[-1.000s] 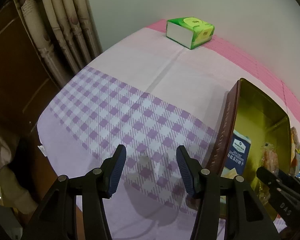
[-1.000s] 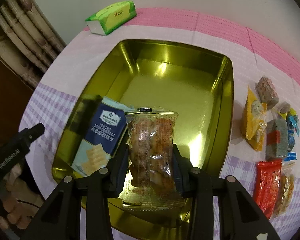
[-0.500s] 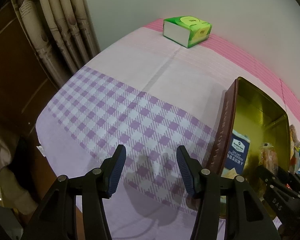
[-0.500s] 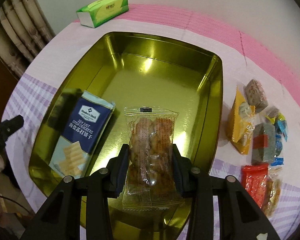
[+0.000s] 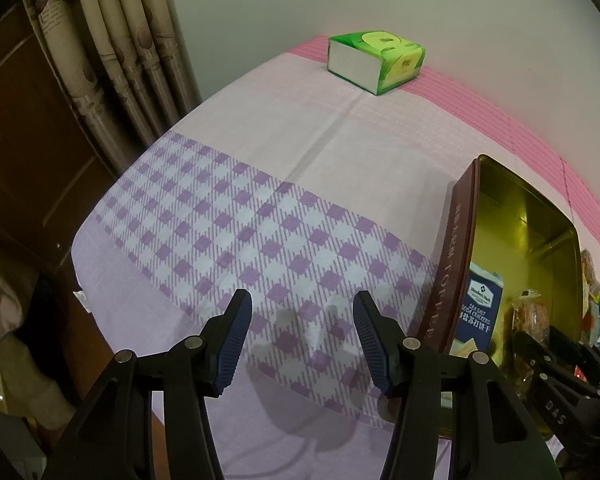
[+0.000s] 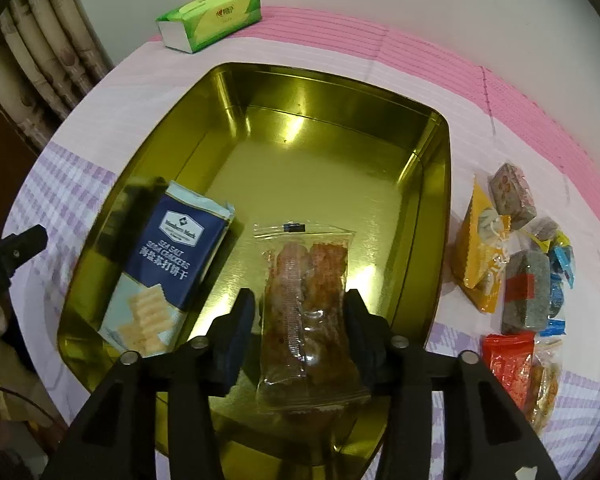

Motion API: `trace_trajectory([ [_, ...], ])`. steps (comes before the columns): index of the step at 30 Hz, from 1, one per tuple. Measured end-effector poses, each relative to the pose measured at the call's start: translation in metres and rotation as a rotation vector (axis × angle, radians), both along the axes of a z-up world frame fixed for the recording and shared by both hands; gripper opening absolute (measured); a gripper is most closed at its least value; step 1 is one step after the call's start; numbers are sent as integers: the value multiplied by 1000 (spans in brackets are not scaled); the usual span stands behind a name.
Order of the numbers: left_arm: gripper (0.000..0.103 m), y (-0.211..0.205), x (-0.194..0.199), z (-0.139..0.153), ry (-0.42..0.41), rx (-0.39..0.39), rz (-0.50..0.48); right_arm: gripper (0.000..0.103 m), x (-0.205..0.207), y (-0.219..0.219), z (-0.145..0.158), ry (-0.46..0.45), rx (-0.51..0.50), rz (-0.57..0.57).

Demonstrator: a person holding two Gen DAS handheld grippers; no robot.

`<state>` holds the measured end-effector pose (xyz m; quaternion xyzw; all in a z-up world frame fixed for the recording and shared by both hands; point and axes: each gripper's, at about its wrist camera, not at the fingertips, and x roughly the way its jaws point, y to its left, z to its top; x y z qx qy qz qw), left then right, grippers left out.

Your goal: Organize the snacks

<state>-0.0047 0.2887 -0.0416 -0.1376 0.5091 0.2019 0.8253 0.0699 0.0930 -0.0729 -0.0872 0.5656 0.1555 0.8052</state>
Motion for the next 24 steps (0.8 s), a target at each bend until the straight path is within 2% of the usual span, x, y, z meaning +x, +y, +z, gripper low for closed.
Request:
trace_trajectory([
  [2, 54, 0, 0, 0, -1, 2, -3, 51, -2, -1, 4, -2, 22, 2],
  [11, 58, 0, -1, 3, -5, 16, -2, 52, -11, -38, 38, -34, 148, 0],
  [18, 58, -9, -1, 9, -12, 38, -24, 52, -10, -116, 48, -63, 110, -93],
  [24, 58, -25, 0, 16, -14, 70, -62, 52, -10, -195, 31, -30, 38, -173],
])
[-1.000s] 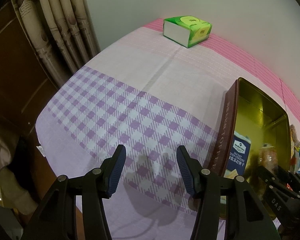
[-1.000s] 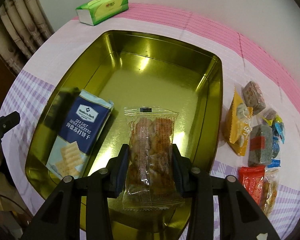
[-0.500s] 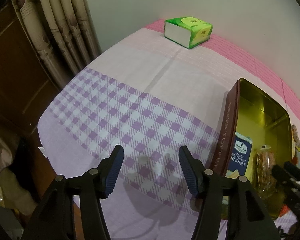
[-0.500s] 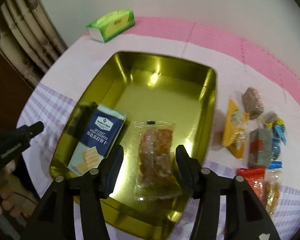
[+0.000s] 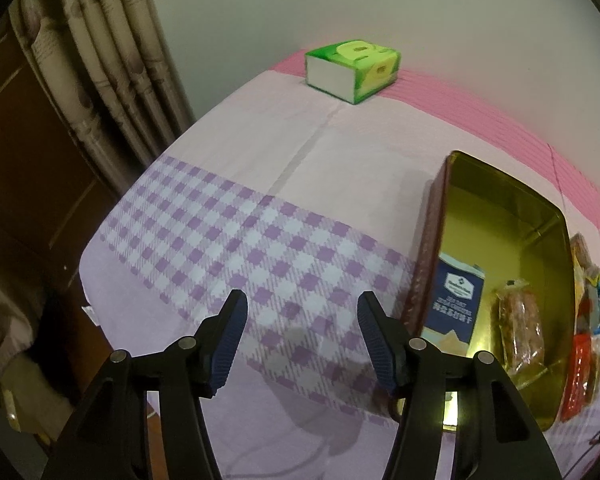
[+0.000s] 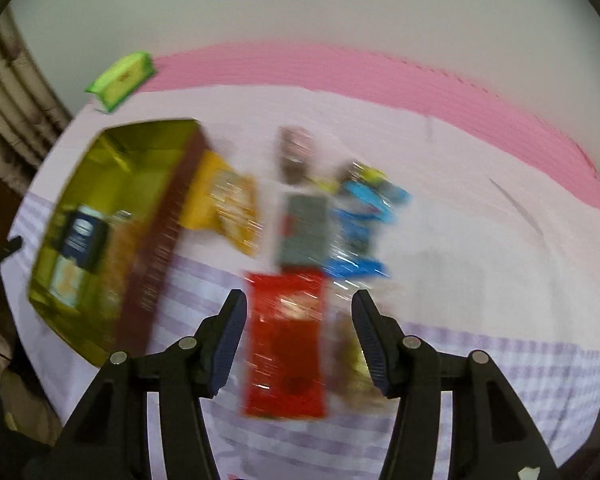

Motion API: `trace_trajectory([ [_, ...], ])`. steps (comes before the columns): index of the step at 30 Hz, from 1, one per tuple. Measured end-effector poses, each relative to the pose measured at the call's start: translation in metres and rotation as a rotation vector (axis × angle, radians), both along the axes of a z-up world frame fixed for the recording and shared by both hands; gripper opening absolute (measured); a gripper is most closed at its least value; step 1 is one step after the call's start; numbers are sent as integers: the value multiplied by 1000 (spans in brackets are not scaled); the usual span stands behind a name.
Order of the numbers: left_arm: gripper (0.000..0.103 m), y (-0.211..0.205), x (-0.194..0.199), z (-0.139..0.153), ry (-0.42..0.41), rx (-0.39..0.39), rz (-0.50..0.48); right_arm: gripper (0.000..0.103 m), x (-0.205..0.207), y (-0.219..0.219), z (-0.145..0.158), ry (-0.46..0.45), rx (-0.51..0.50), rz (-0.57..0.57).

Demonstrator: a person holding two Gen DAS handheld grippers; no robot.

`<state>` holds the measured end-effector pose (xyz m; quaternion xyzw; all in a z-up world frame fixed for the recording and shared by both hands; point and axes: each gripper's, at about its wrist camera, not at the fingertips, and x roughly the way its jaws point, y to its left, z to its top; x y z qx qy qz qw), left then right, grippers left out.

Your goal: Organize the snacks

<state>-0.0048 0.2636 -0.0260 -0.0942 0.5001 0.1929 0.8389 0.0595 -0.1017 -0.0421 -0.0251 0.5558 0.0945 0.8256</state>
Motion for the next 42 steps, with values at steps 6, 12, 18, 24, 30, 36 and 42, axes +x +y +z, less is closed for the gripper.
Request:
trace_trajectory([
  [6, 58, -24, 3, 7, 7, -5, -45, 52, -5, -38, -24, 54, 3, -38],
  [12, 58, -60, 6, 11, 28, -23, -125, 52, -6, -40, -36, 67, 14, -15],
  [18, 58, -101, 12, 20, 23, -42, -211, 52, -2, -39, -44, 58, 18, -8],
  [24, 59, -148, 24, 25, 35, -64, -308, 51, -6, -46, -50, 49, 35, 1],
  [30, 59, -198, 34, 27, 53, -85, -396, 46, -12, -46, -52, 17, 18, 20],
  [36, 59, -237, 39, 20, 88, -104, -457, 35, -22, -58, -51, -5, 32, 8],
  [42, 59, -269, 46, 7, 134, -145, -484, 35, -28, -85, -50, -13, 33, -43],
])
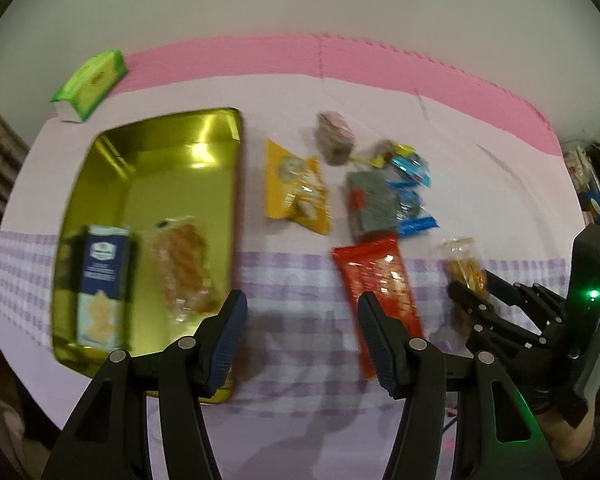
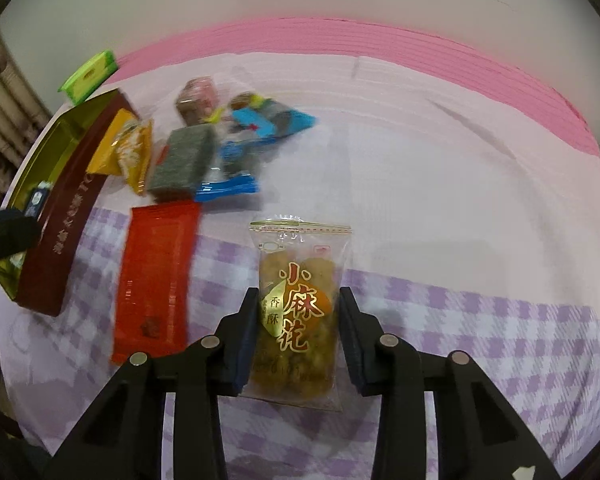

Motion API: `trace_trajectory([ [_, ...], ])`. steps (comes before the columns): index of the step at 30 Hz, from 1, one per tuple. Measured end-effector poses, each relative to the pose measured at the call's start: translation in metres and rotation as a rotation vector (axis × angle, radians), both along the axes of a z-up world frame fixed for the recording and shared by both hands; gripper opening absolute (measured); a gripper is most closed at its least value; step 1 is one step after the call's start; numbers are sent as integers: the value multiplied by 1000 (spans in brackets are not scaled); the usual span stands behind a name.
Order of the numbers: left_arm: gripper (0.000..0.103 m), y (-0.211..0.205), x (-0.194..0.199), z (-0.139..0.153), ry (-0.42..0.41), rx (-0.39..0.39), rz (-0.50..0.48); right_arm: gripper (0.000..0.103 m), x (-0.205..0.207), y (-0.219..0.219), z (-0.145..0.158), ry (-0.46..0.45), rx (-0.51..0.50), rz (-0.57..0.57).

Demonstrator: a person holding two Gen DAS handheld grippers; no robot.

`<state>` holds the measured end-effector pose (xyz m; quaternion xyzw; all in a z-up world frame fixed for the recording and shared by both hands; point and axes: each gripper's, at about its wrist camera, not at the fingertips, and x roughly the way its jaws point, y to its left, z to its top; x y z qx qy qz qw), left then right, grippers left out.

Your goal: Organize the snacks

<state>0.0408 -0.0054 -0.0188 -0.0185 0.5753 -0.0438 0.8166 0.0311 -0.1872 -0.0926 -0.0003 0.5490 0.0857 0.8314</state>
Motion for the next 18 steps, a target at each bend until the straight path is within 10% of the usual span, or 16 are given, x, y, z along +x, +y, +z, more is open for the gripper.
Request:
trace_trajectory([
  [18, 59, -51, 28, -52, 178, -35, 67, 35, -19, -67, 2, 6, 50, -145],
])
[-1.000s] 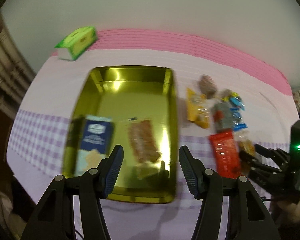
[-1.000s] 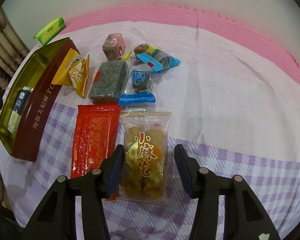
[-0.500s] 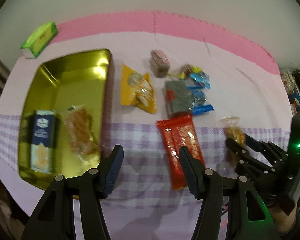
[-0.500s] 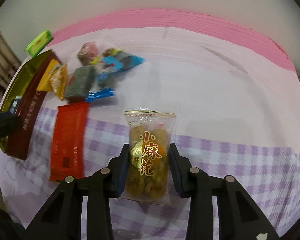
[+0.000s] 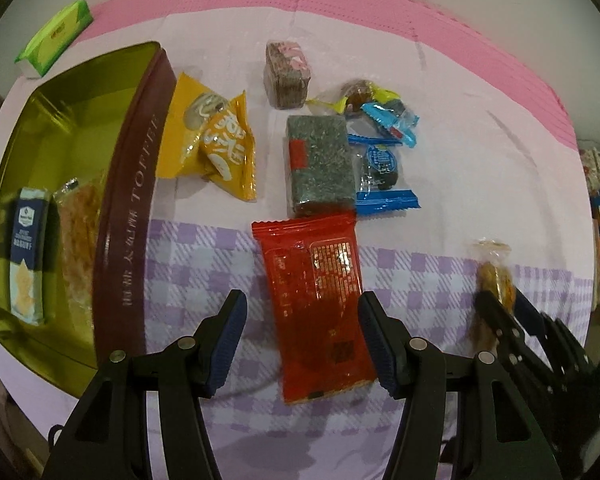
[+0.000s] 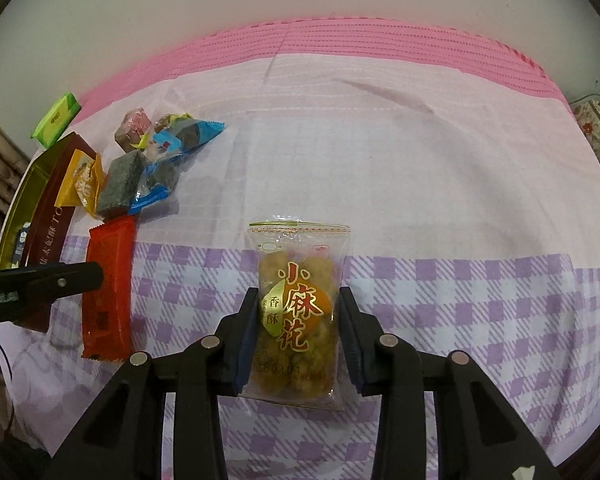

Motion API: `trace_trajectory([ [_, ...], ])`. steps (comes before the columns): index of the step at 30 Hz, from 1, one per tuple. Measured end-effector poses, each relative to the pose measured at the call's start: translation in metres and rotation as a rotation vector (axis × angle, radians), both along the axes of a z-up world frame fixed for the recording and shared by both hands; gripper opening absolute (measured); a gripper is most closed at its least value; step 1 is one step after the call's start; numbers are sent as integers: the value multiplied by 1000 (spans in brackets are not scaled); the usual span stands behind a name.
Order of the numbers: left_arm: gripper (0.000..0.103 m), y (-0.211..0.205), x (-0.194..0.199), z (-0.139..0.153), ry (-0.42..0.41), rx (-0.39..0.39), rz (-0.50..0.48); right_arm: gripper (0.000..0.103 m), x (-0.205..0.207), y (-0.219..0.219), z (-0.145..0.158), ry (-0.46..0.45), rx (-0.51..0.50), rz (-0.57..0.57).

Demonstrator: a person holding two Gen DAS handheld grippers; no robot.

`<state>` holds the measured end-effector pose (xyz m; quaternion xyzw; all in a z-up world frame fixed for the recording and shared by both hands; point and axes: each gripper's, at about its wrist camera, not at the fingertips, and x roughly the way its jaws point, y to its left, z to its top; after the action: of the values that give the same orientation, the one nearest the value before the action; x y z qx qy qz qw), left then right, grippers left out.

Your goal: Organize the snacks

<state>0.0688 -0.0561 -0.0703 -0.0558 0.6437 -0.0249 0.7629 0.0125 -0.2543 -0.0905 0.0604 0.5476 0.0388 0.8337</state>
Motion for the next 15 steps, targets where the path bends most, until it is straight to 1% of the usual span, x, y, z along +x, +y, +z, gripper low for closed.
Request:
trace_trajectory([
  [6, 59, -14, 3, -10, 13, 16, 5, 35, 2, 1, 0, -1, 6, -1],
  [9, 59, -20, 5, -16, 16, 45, 4, 35, -1, -1, 0, -1, 5, -2],
  [15, 59, -36, 5, -20, -13, 90, -29, 35, -1, -1, 0, -1, 7, 0],
])
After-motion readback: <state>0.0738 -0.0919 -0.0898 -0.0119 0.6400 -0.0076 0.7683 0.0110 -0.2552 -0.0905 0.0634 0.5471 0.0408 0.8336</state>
